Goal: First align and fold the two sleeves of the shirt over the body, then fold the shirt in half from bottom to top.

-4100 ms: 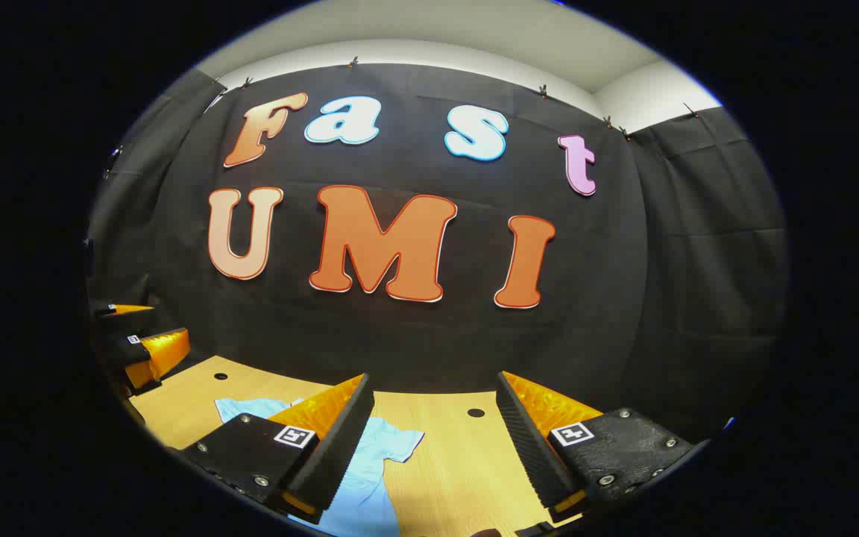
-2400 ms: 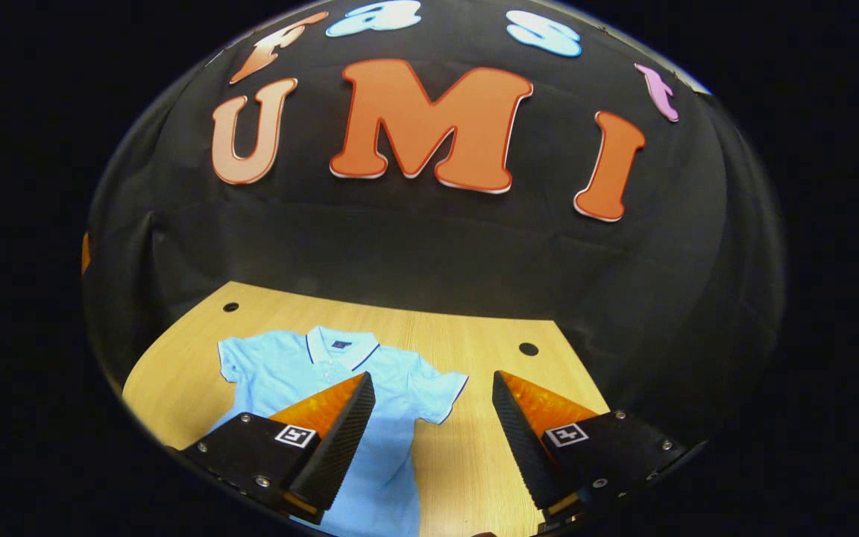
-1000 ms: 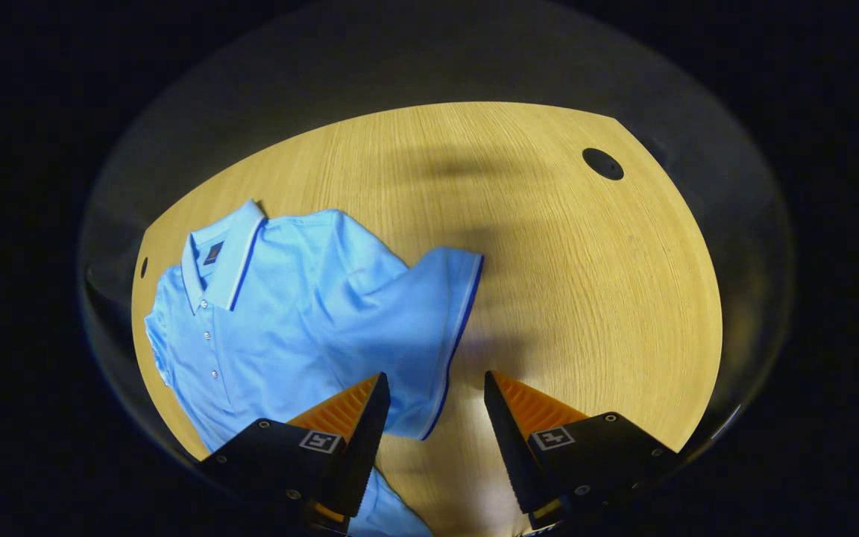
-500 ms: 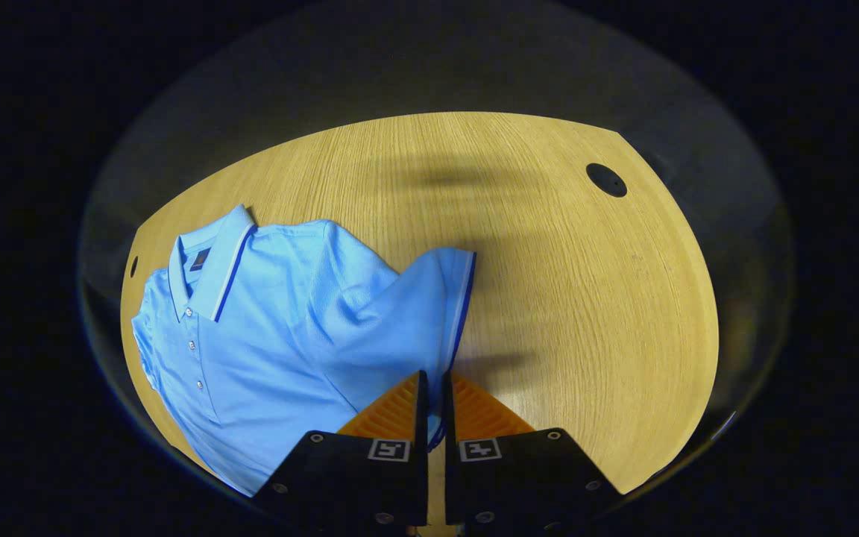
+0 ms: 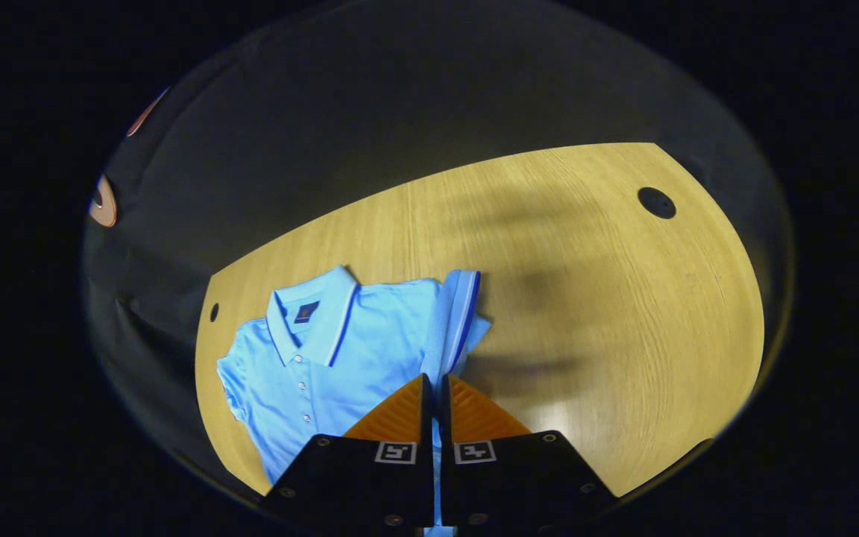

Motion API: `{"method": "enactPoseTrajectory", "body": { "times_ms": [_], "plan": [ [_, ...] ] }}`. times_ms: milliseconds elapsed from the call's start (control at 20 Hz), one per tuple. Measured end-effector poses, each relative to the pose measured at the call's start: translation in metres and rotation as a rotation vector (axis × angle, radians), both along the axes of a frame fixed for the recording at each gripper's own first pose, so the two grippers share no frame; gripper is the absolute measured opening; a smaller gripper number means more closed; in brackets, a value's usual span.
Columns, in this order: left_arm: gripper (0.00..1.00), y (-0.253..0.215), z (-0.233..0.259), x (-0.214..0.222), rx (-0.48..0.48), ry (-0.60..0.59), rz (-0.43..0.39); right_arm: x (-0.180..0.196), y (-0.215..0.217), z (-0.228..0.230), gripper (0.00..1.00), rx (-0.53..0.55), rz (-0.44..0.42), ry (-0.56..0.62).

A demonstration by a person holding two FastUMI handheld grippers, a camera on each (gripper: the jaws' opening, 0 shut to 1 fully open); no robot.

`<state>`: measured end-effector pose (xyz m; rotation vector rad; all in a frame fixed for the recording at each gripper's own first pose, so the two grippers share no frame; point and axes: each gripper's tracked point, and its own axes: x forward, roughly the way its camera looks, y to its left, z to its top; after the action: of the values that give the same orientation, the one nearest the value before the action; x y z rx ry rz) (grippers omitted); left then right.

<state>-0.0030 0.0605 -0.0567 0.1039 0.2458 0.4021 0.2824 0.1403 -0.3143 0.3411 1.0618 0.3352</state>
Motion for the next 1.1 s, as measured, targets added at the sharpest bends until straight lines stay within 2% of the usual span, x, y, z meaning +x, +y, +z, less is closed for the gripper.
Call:
{"method": "enactPoseTrajectory", "body": {
  "times_ms": [100, 300, 400, 500, 550, 700, 750, 850, 1000, 1100],
  "plan": [
    [1.00, 0.010, -0.013, 0.002, -0.036, 0.016, 0.004, 0.001, 0.011, 0.005, 0.04, -0.008, -0.006, -0.025],
    [1.00, 0.027, -0.041, 0.010, -0.097, 0.044, -0.025, -0.017, 0.058, 0.021, 0.08, 0.077, 0.050, -0.019],
    [1.00, 0.037, -0.052, 0.020, -0.110, 0.048, -0.064, -0.027, 0.070, 0.028, 0.16, 0.086, 0.063, -0.015],
    [1.00, 0.047, -0.067, 0.036, -0.139, 0.062, -0.116, -0.036, 0.077, 0.037, 0.17, 0.072, 0.066, -0.035],
    [0.97, 0.053, -0.077, 0.045, -0.156, 0.078, -0.137, -0.040, 0.076, 0.042, 0.17, 0.054, 0.062, -0.051],
    [1.00, 0.073, -0.104, 0.075, -0.220, 0.127, -0.195, -0.050, 0.068, 0.058, 0.17, 0.025, 0.024, -0.090],
    [1.00, 0.078, -0.118, 0.084, -0.238, 0.157, -0.207, -0.054, 0.062, 0.063, 0.23, 0.013, 0.005, -0.099],
    [0.97, 0.089, -0.139, 0.100, -0.254, 0.215, -0.232, -0.063, 0.049, 0.069, 0.29, -0.009, -0.023, -0.120],
    [1.00, 0.096, -0.174, 0.120, -0.304, 0.299, -0.265, -0.081, 0.028, 0.077, 0.31, -0.052, -0.056, -0.152],
    [1.00, 0.099, -0.199, 0.133, -0.342, 0.370, -0.281, -0.095, 0.014, 0.080, 0.40, -0.064, -0.101, -0.172]
  ]
}}
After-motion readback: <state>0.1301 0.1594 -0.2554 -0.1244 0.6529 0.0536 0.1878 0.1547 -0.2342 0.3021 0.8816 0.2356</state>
